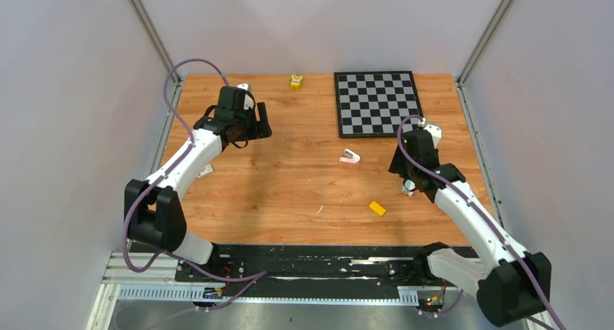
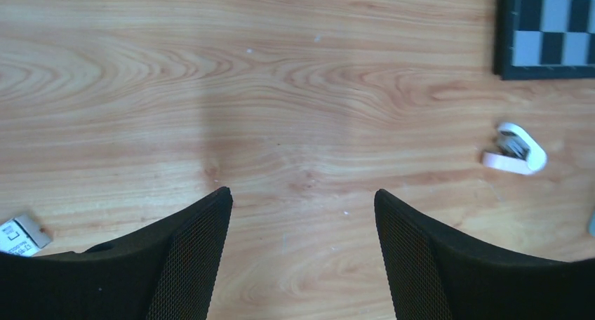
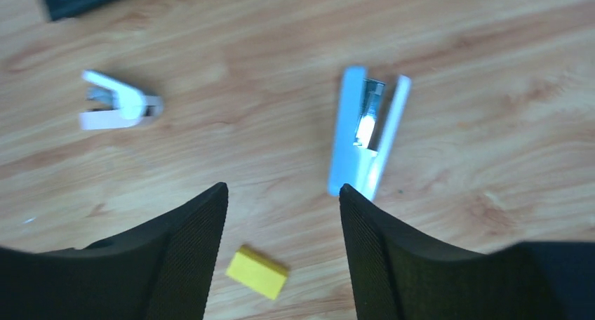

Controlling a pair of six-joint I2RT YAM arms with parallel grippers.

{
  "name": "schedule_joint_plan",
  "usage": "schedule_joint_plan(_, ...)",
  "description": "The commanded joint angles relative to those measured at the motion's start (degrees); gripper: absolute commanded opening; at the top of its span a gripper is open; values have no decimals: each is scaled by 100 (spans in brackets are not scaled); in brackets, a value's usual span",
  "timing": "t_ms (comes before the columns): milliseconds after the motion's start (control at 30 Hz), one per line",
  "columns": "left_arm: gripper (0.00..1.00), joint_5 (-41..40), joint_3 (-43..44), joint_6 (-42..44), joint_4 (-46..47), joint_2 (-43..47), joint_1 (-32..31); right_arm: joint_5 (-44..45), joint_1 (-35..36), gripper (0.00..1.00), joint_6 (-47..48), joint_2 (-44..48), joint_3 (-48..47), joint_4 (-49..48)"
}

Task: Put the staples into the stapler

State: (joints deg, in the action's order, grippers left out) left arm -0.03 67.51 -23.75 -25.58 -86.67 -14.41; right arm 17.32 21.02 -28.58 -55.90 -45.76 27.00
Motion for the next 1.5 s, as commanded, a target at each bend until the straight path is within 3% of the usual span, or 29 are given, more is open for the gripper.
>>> schedule_joint_plan(0,76,626,-18,239,-76,469,-68,11,-875,60,-215,-579,279,-239)
schedule_joint_plan(233,77,693,-465,581,-384,1009,-70,-172,-1748,43,-131,-1704,286,-828)
schedule_joint_plan(767,78,898,-656,693,-532,1371,-70,192,-1876,27,-111,-2688,314,-822)
schedule_joint_plan(933,77,1066,-558,608,-542,1478,-70,48,-1867,15,7,-2535,305,-708)
schedule_joint_plan(1200,77,1218,-515,537,-496,1588,-70,211,-1873,17,-51,-2637,281,-419)
schedule_joint_plan(1367,75,1776,-546,536,-319,1629,-70,-104,-1867,0,178,-2473,264,-559)
schedule_joint_plan(1467,73,2214,-595,370,-71,1755,-70,-313,-1738,0,365,-1942,286,-546)
